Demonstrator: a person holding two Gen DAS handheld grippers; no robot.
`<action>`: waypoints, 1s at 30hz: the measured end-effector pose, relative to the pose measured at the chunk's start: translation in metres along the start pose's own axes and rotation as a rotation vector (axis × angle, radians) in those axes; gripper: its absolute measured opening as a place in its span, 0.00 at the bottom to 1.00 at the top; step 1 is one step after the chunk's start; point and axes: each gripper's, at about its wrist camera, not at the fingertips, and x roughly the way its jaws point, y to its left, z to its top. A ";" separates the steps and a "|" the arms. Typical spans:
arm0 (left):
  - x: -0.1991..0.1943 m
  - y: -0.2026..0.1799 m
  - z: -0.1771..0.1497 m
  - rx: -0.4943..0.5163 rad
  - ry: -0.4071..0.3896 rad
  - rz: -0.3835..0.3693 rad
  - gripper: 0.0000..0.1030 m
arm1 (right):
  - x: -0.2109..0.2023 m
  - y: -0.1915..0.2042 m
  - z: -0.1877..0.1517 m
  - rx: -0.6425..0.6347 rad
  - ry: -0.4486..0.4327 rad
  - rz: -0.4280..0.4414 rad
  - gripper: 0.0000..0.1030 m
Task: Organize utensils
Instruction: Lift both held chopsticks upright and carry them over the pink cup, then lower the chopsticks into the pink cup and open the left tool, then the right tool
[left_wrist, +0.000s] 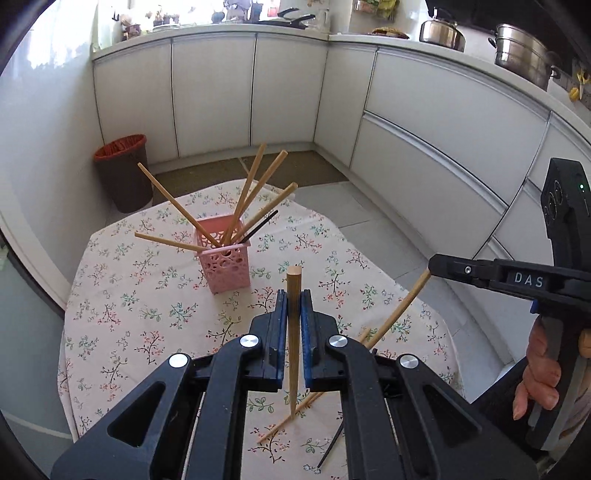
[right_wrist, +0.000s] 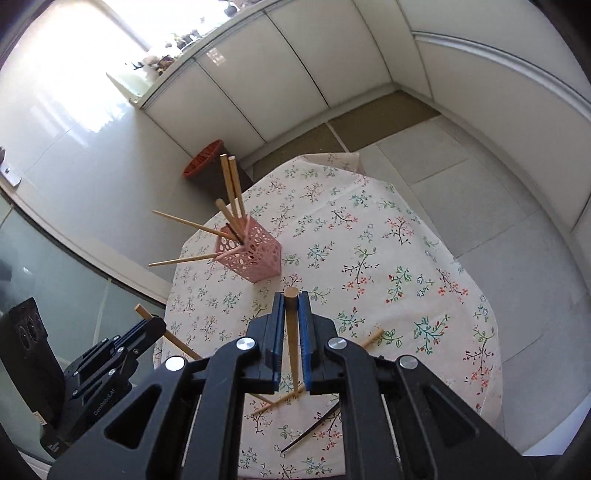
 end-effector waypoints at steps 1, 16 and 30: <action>-0.007 -0.001 0.002 -0.004 -0.017 0.005 0.06 | -0.004 0.005 0.001 -0.021 -0.010 -0.004 0.08; -0.070 0.016 0.057 -0.055 -0.187 0.061 0.06 | -0.085 0.063 0.053 -0.114 -0.168 0.079 0.08; -0.076 0.039 0.125 -0.128 -0.323 0.136 0.06 | -0.094 0.114 0.113 -0.191 -0.290 0.141 0.08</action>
